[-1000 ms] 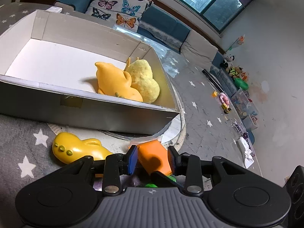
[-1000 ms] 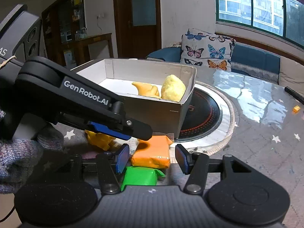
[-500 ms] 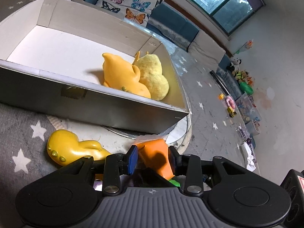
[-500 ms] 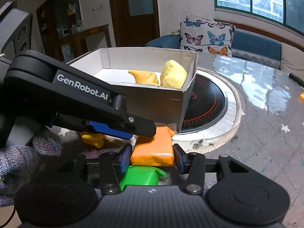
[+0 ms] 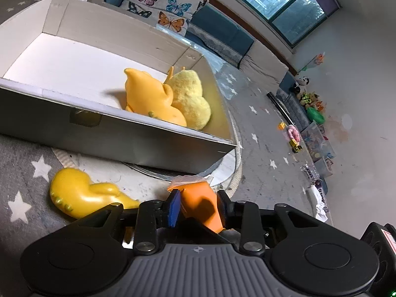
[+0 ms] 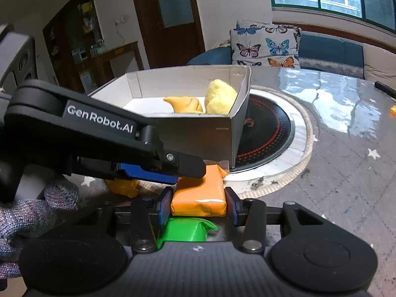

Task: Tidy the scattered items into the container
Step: 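Lift the orange block with both grippers and carry it over the box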

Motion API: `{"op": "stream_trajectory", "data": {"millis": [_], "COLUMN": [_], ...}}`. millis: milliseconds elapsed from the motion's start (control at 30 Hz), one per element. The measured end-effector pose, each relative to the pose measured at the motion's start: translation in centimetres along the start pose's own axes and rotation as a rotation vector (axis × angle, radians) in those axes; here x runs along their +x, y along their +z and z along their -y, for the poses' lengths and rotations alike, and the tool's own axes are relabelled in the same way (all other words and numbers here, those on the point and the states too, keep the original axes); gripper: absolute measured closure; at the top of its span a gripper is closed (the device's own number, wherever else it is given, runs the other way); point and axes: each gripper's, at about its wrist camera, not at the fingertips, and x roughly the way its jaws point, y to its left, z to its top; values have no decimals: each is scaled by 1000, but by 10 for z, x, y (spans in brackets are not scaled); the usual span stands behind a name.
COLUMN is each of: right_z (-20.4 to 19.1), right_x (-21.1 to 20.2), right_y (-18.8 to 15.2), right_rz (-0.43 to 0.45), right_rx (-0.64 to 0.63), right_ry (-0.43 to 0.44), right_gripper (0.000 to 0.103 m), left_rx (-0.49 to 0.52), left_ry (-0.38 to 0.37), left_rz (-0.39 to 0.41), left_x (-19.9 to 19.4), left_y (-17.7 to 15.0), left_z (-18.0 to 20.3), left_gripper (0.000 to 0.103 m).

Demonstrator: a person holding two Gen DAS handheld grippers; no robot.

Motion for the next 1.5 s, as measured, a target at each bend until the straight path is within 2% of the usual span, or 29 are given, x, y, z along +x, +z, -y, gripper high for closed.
{"op": "stream_trajectory", "data": {"millis": [233, 567, 967, 1200, 1500], "right_z": [-6, -20, -29, -26, -16], "right_x": [-22, -43, -3, 25, 53], "right_y": [4, 27, 71, 88, 89], "right_rz": [56, 168, 220, 205, 161], "right_rx": [-24, -88, -135, -132, -105], "right_ry": [-8, -14, 2, 7, 16], "right_gripper": [59, 59, 59, 59, 59], "left_rx": [29, 66, 54, 37, 21], "left_ry": [-30, -64, -19, -6, 4], "left_rz": [30, 137, 221, 220, 193], "left_x": [-18, -48, -46, -33, -9], "left_y": [-1, 16, 64, 81, 90], "left_z": [14, 29, 11, -2, -19], "left_gripper": [73, 73, 74, 75, 75]}}
